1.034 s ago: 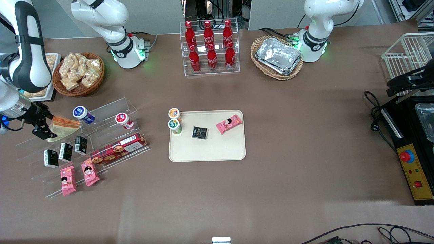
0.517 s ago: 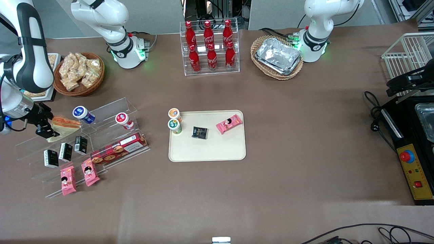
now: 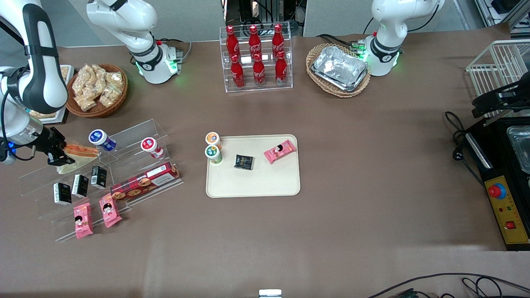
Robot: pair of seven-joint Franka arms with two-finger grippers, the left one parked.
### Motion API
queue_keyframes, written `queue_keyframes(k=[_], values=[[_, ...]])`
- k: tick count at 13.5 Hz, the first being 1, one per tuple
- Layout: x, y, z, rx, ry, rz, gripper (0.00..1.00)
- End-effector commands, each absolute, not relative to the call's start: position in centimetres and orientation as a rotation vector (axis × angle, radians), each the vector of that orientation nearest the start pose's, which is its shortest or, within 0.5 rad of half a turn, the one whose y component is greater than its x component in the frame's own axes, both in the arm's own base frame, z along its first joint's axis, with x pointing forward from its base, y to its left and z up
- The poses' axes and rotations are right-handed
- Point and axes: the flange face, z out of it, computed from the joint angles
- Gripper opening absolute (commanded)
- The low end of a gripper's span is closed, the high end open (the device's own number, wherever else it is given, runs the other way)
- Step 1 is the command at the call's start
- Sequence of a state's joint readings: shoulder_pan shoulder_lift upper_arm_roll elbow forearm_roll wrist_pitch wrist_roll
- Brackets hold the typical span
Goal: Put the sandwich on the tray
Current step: 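Close the right gripper on the sandwich and lift it from the rack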
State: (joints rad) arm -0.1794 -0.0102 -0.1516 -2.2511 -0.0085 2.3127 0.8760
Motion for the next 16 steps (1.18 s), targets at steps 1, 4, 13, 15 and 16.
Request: queue_keyframes(k=[1,4,13,15,16], values=[[50.0,-16.8,38.3,-2.582,1.763,-0.154,0.11],[49.9,-17.5,40.8,-2.630,1.731,-0.224,0.06],[52.7,-18.2,51.8,-2.750,1.603,-0.238,0.06],[53.3,-16.7,53.0,-2.764,1.571,-0.231,0.07],[53.8,-15.1,53.6,-2.775,1.544,-0.232,0.07]])
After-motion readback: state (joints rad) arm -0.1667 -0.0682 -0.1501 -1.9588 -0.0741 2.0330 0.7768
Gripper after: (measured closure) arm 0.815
